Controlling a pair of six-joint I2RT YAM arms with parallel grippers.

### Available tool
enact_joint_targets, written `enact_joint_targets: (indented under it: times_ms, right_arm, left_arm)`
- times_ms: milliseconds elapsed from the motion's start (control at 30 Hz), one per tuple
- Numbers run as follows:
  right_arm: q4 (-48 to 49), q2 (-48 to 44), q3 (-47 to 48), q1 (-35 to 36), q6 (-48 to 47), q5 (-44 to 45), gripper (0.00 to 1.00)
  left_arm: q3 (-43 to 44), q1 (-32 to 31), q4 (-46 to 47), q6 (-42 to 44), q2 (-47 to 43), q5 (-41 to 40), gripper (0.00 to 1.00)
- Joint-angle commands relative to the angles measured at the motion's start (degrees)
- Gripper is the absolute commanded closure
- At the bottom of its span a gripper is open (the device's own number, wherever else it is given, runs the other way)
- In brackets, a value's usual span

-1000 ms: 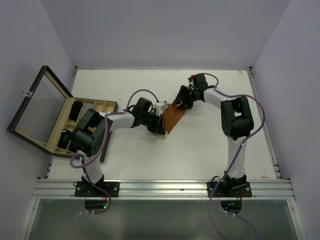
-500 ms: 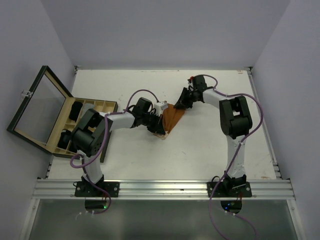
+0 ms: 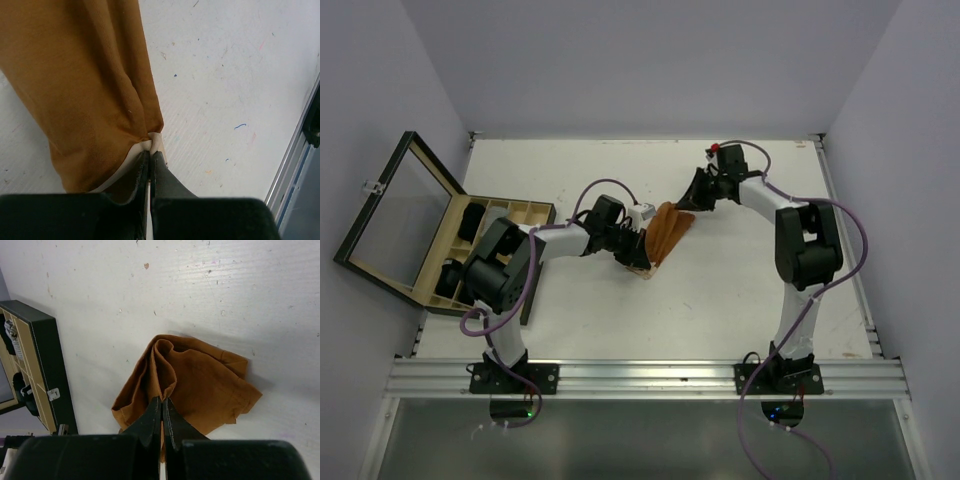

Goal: Roll the underwear
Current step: Fold the underwear

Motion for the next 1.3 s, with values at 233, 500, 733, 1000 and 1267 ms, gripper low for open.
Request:
enact_joint_targets:
  times_ms: [233,500,733,1000,1267]
  right_arm:
    - [-3.37,0.75,-3.83,-1.17,-6.08,5.26,1.00]
    - [-2.14,4.71,-1.03,-1.26,-7.84,6.15,0.96]
    - [-2.76,0.94,2.75,-3.98,-8.11,4.48,0.67]
    - [-0.65,-1.71,3.99,-4.34,-2.50,-1.93,0.52]
    - [1.11,0.14,2.85,-3.02,3.75,-6.07,0.52]
  left_arm:
    - [-3.44,-0.55,-6.39,2.48,4.63,-9.97,1.00]
    - [-2.91,-0.55,-6.66,2.30,5.59,-9.62,1.00]
    - [-3.17,-0.55,-6.74,2.39,5.77,-9.45,1.00]
    - [-3.00,-0.90,-6.57,2.30,6.03,-9.27,1.00]
    - [-3.00,-0.91,-6.48,2.30,6.03,-9.18,1.00]
